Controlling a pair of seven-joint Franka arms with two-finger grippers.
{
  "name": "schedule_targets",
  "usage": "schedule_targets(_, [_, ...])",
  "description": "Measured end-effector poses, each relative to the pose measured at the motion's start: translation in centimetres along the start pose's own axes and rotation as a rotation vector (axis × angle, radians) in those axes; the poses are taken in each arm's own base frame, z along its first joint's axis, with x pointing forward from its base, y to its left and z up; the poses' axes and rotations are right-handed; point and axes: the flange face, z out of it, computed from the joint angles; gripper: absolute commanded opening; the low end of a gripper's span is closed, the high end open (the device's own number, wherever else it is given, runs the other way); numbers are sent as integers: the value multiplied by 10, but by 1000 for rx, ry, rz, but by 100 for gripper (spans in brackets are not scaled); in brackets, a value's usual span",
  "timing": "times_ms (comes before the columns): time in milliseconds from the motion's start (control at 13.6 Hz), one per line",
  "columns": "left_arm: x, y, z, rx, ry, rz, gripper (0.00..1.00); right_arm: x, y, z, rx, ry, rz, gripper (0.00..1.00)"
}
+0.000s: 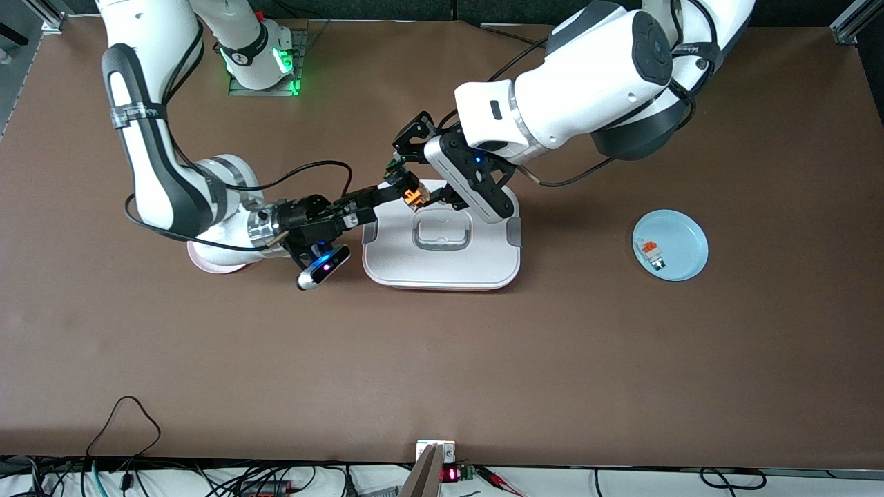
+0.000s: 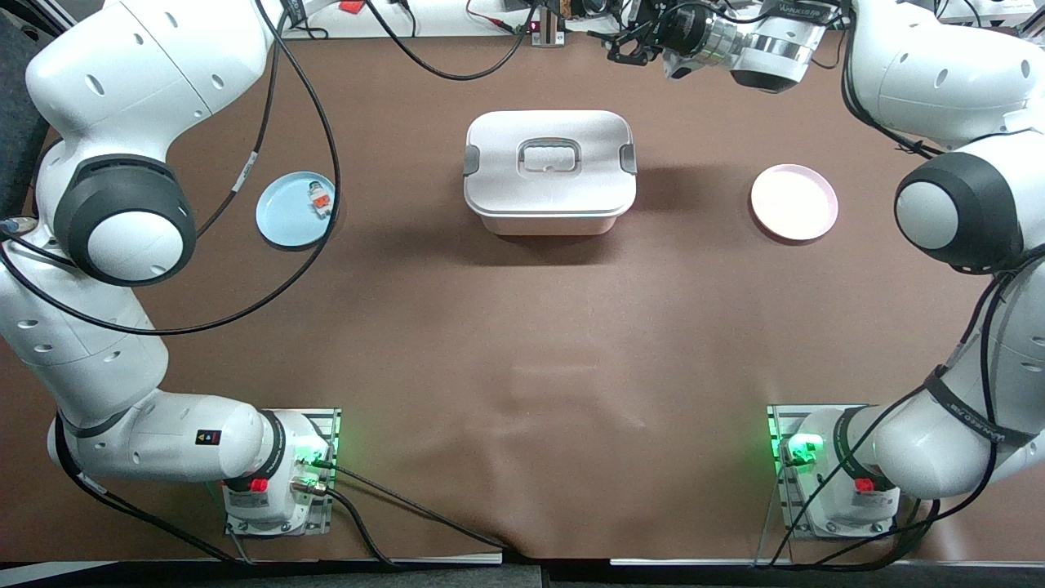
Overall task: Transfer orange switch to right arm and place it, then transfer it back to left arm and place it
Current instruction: 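Grasp the switch with the right gripper from the left gripper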
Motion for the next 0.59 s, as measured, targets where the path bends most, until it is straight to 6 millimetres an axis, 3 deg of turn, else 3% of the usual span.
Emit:
schedule_targets(294, [0, 0, 0, 0, 0, -4, 15, 2, 6, 11, 25, 7, 10, 99])
schedule_targets(587, [0, -1, 0, 1, 1, -9, 15, 3, 9, 20, 48, 10, 15, 88])
